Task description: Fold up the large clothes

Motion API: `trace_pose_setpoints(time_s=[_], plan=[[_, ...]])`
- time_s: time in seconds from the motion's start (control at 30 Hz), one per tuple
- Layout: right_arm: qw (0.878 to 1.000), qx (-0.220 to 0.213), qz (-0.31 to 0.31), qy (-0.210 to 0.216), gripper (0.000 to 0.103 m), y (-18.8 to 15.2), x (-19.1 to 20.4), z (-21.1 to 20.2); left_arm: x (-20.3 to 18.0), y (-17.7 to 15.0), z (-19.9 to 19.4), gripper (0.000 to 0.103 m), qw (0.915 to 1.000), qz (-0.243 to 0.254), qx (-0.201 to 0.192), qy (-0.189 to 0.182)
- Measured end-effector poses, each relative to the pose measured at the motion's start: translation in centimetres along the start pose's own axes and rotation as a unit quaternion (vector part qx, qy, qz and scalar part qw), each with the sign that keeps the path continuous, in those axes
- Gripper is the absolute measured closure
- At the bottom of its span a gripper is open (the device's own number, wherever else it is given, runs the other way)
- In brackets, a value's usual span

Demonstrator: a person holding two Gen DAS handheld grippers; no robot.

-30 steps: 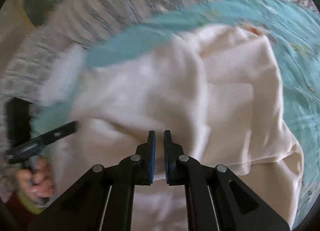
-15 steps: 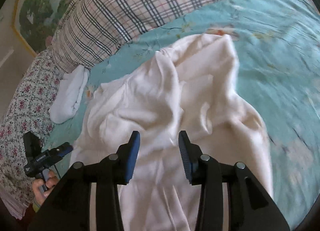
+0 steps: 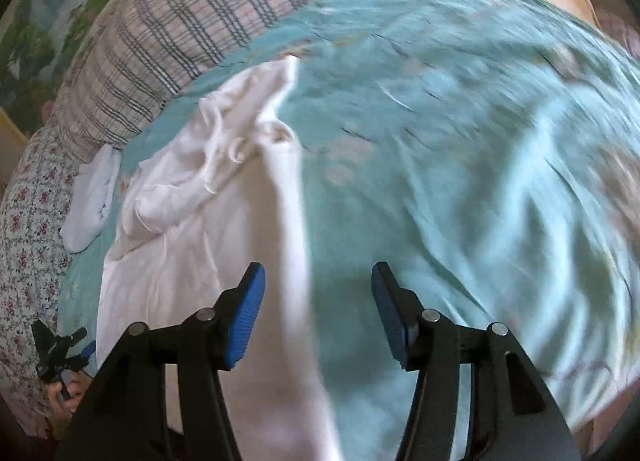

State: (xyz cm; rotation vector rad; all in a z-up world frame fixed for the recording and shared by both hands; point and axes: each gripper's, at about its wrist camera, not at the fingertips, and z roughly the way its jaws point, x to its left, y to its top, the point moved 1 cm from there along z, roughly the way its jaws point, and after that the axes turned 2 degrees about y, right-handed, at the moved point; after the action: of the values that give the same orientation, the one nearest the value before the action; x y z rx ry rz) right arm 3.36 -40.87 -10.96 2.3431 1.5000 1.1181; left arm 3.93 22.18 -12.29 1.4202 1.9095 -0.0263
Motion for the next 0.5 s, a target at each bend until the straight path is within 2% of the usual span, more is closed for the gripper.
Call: trace_pose_setpoints(time_s=[0.07, 0.17, 0.2, 0.3, 0.37, 0.4, 0.43, 0.47, 0.5], plan=[[0.998, 0.036, 0.016, 0.04, 0.047, -1.4, -1.0, -0.1, -0.6, -1.3, 0.1, 0.021, 0.9997, 0.008, 0.01, -0.022], [0.993, 0.052, 0.015, 0.103, 0.047, -3.0, -0.5, -0.6, -2.1, -3.5, 0.5, 0.021, 0.9973, 0.021, 0.036, -0.06], [0.989, 0.066, 0.014, 0.133, 0.047, -3.7, 0.0, -0.5, -2.6, -4.1, 0.6, 0.021, 0.9969, 0.032, 0.04, -0.061], [0.981, 0.085, -0.001, 0.177, 0.047, -5.4, 1.7, 0.3, -4.0, -5.7, 0.9, 0.022, 0.9947, 0.058, 0.046, -0.072], [0.978, 0.086, -0.004, 0.189, 0.05, -6.1, 2.6, 1.1, -4.5, -6.2, 1.1, 0.028, 0.9948, 0.063, 0.039, -0.07], [0.978, 0.084, -0.001, 0.192, 0.059, -6.2, 2.8, 1.5, -4.6, -6.1, 1.3, 0.037, 0.995, 0.061, 0.037, -0.069], [0.977, 0.085, 0.006, 0.196, 0.062, -6.3, 3.0, 1.9, -4.7, -6.0, 1.6, 0.048, 0.9953, 0.057, 0.037, -0.069], [0.977, 0.085, 0.012, 0.197, 0.067, -6.2, 3.0, 2.2, -4.6, -5.9, 1.7, 0.053, 0.9954, 0.053, 0.038, -0.071], [0.977, 0.084, 0.013, 0.196, 0.069, -6.2, 3.2, 2.5, -4.6, -5.7, 1.9, 0.063, 0.9951, 0.05, 0.041, -0.075]])
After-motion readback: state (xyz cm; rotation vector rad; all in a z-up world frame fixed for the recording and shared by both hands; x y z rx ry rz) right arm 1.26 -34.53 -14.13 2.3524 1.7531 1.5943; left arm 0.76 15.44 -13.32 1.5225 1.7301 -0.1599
